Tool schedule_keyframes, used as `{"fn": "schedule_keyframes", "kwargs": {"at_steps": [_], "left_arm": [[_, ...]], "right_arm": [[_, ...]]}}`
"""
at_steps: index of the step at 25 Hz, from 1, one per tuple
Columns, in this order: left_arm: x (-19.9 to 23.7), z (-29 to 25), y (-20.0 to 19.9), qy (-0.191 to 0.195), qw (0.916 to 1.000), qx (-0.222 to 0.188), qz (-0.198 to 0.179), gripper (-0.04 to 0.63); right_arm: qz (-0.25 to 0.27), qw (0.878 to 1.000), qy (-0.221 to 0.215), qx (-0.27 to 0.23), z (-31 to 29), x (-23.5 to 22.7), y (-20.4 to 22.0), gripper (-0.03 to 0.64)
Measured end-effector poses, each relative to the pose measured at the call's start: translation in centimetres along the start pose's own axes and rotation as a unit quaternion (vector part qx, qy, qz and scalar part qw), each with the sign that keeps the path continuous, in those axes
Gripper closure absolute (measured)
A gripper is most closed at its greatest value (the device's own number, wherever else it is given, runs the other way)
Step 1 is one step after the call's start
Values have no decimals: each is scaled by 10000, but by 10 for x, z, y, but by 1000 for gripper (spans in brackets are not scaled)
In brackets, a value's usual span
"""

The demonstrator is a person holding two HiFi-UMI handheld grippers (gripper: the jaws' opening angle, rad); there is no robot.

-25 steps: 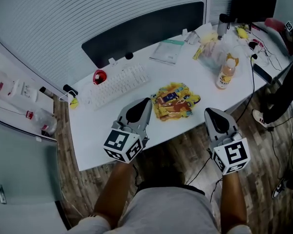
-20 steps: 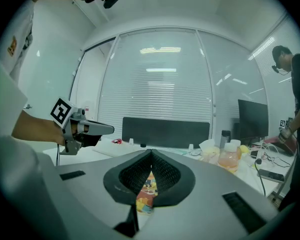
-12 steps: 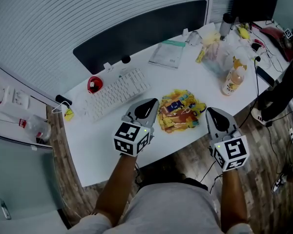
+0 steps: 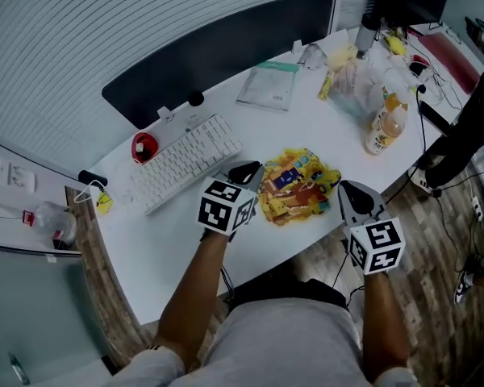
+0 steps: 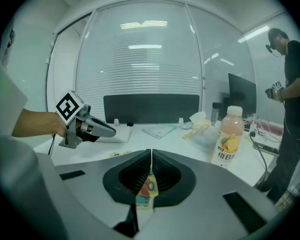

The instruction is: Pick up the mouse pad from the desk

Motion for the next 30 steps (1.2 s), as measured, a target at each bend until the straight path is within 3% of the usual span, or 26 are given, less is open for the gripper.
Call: {"fn": "schedule_keyframes", "kwargs": {"at_steps": [2,4,8,12,19,30], "left_arm": [[4,-10,4,72,9998,210,-7,573],[8,-19,7,146,9990,410,-11,488],[12,-34,15,247,9967,771,-9,424],[14,-46,24,291,9931,1140,-17,373],[15,-63,34,298,9857,1659,-37,325],[14,-74,46,135,9825,1855,-124,307]], "right_arm": [[-184,9997,51,182,-7,-3,10,601],[-343,9988,77,338,-13,-5,18,601],[-573,9963,182,606,-23,-10,32,600],[-725,9935,192,859,-34,-14,42,497],[-1218,9805,173,1532,-61,-17,68,394],[-1846,9645,252,1869,-81,-12,79,370]]}}
Point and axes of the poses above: the fingertips, and each gripper's own axes: z backward along the fingers, x to its left, y out of its underside, the point moved 5 cm from there along z, backward along the fingers, and after that the axes turned 7 degrees about x, right-handed, at the moved point
